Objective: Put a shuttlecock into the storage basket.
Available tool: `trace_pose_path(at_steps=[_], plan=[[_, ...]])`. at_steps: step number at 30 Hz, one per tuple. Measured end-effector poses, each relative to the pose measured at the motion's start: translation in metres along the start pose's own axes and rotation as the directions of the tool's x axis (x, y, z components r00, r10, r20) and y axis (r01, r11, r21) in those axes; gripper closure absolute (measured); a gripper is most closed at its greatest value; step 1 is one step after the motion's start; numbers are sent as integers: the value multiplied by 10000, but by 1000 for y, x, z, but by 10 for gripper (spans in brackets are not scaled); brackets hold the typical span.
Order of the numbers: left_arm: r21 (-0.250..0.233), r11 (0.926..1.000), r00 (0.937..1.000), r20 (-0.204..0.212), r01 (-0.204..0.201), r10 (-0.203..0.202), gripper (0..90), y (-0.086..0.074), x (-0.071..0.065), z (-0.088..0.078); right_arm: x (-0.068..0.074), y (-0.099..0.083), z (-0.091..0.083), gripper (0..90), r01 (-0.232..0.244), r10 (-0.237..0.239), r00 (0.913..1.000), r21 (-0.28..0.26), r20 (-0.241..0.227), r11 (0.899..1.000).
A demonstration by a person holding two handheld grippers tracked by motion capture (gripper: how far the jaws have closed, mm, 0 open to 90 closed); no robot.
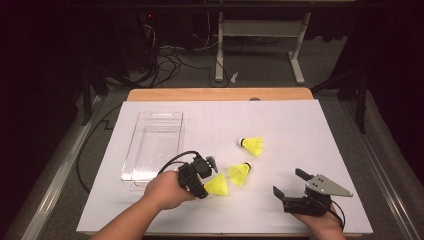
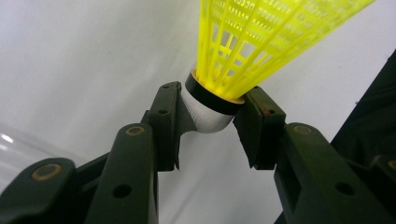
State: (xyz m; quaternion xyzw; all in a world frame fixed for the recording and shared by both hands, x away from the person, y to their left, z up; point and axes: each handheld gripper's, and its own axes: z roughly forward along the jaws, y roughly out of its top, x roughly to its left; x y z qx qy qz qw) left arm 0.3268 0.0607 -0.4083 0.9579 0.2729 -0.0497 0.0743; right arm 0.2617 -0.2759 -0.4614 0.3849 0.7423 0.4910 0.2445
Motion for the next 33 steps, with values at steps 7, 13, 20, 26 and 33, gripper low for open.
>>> trace_pose_path(at_steps=[7,13,20,26,33], plan=[[-24,9997,9997,23,228,-228,623,-4,-1,-7,-1,-1,1,27,-184,182,9998,-233,-73,9996],[-125,9990,9990,145,421,-419,623,-8,0,-14,-1,0,1,26,-232,231,9997,-523,-39,9984],[-272,9979,9982,131,582,-578,623,-11,1,-20,-2,1,2,26,-265,268,9996,-769,29,9967],[-317,9968,9971,201,741,-735,623,-13,6,-28,-2,2,4,26,-232,243,9996,-806,127,9965],[-353,9961,9963,348,804,-792,623,-14,9,-46,-3,1,2,26,-252,265,9995,-793,166,9965]])
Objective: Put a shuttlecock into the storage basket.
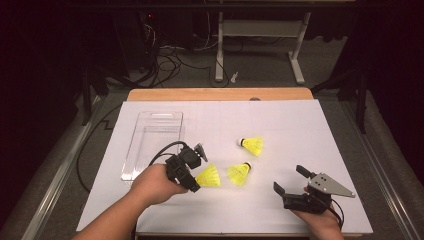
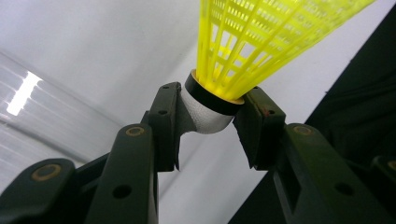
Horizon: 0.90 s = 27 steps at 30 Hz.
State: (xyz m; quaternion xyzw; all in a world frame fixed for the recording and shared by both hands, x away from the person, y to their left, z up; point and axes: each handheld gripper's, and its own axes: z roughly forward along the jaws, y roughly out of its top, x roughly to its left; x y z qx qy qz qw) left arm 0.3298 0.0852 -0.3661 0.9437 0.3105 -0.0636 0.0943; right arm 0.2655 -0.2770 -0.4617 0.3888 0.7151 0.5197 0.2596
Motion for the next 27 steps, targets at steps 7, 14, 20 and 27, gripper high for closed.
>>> trace_pose_path(at_steps=[7,14,20,27], plan=[[101,9998,9998,-69,189,-188,623,-2,5,-16,1,0,0,27,19,-19,10000,32,-28,10000],[49,9997,9997,-16,235,-235,623,-5,10,-28,0,-1,0,27,22,-21,10000,51,-49,10000],[52,9996,9996,-19,286,-286,623,-6,13,-36,1,-1,0,27,37,-37,10000,78,-61,10000],[84,9994,9994,-79,346,-346,623,-9,17,-45,1,-1,0,27,25,-25,10000,94,-85,10000]])
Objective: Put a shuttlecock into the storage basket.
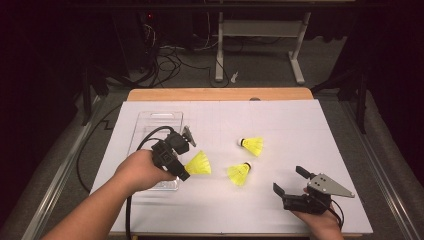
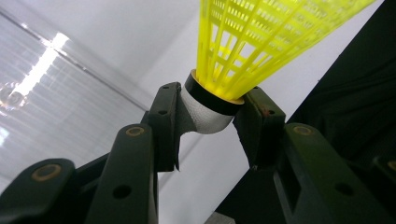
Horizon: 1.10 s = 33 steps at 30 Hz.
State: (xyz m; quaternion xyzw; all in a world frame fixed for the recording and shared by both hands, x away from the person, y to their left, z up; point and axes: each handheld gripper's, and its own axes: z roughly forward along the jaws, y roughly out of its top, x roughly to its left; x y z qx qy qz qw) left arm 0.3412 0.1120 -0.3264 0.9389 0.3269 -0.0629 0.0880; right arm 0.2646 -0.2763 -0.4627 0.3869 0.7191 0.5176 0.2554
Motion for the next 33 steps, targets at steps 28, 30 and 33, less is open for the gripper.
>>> trace_pose_path(at_steps=[28,30,33], plan=[[-428,9872,9874,-315,1539,-1553,623,-40,51,-19,0,0,-1,28,63,-63,10000,13,34,10000],[-346,9859,9855,-382,1638,-1650,623,-43,54,-19,1,0,-1,28,64,-64,10000,13,34,10000],[-256,9827,9819,-436,1834,-1843,623,-48,59,-18,1,0,-1,29,75,-75,10000,12,25,10000]])
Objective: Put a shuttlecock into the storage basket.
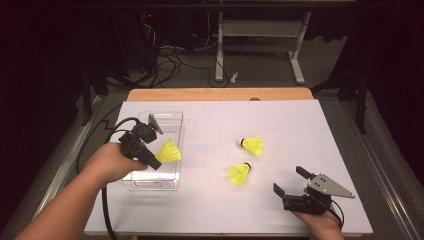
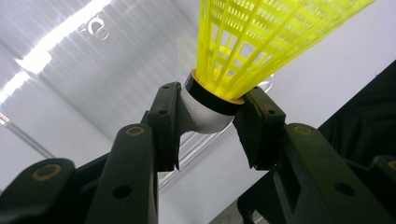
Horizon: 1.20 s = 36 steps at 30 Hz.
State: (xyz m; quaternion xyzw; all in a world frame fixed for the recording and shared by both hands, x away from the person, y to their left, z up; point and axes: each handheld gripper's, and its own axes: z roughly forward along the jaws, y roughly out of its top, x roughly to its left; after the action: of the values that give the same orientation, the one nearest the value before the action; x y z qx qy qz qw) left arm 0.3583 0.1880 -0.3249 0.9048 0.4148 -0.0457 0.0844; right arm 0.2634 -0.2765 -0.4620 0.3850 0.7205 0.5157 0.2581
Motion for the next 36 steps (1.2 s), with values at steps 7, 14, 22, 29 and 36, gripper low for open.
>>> trace_pose_path(at_steps=[7,14,22,29,36], plan=[[-45,9986,9985,-95,535,-535,623,-11,15,-2,0,0,0,29,-1,1,10000,0,4,10000],[-14,9973,9972,-178,730,-731,623,-18,25,-3,0,0,0,29,2,-2,10000,19,-2,10000],[-115,9958,9950,-406,913,-917,623,-21,39,-12,0,0,0,29,-2,2,10000,31,6,10000],[-96,9912,9904,-394,1321,-1324,623,-18,44,-20,1,0,1,29,-14,14,10000,68,-17,10000],[-174,9882,9872,-463,1520,-1526,623,-8,48,-26,0,0,1,29,-26,26,10000,29,-19,10000]])
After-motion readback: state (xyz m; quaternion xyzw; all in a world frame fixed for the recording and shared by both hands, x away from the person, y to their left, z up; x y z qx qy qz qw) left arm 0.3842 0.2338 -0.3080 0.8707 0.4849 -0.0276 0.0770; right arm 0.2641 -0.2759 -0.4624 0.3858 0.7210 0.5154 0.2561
